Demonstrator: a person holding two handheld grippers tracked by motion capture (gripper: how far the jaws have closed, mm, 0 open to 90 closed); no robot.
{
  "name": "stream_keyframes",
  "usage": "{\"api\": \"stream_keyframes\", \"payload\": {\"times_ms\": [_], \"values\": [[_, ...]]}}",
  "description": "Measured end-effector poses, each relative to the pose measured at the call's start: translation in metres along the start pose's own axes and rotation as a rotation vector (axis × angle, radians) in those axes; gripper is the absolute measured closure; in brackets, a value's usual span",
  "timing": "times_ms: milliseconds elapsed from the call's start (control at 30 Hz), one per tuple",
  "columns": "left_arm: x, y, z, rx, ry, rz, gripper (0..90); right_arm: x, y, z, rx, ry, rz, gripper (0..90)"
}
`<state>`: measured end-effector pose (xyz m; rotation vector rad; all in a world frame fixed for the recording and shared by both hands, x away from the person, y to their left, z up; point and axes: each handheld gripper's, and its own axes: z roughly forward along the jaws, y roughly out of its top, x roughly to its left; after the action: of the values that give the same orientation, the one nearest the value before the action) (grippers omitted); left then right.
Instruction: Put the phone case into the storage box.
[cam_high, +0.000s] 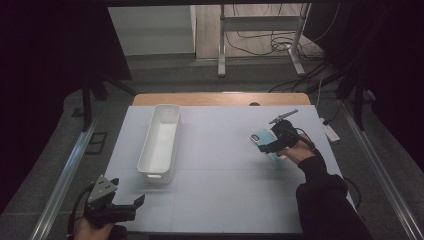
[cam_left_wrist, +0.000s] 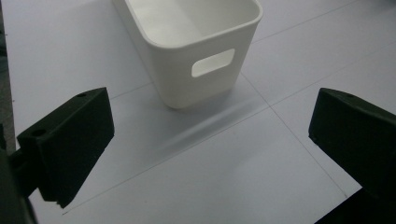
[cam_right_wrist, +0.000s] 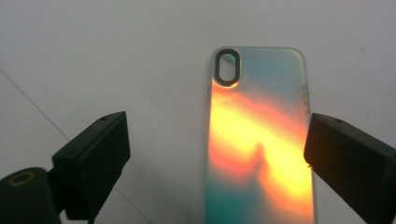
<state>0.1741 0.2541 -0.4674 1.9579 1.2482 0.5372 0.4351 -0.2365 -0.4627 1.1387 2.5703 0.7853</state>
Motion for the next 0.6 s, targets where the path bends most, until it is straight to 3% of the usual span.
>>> {"api": "stream_keyframes", "payload": {"times_ms": [133, 367, 600], "values": [[0.0, 0.0, 0.0, 0.0, 0.0, 0.0, 0.8, -0.006, -0.004, -0.004, 0.0, -0.012, -0.002, 0.0], [0.0, 0.0, 0.0, 0.001, 0.0, 0.001, 0.8, -0.015, -0.007, -0.009, -0.004, -0.02, 0.001, 0.0], [0.0, 0.0, 0.0, 0.001, -0.002, 0.001, 0.8, -0.017, -0.009, -0.002, 0.019, -0.023, 0.011, 0.0]]}}
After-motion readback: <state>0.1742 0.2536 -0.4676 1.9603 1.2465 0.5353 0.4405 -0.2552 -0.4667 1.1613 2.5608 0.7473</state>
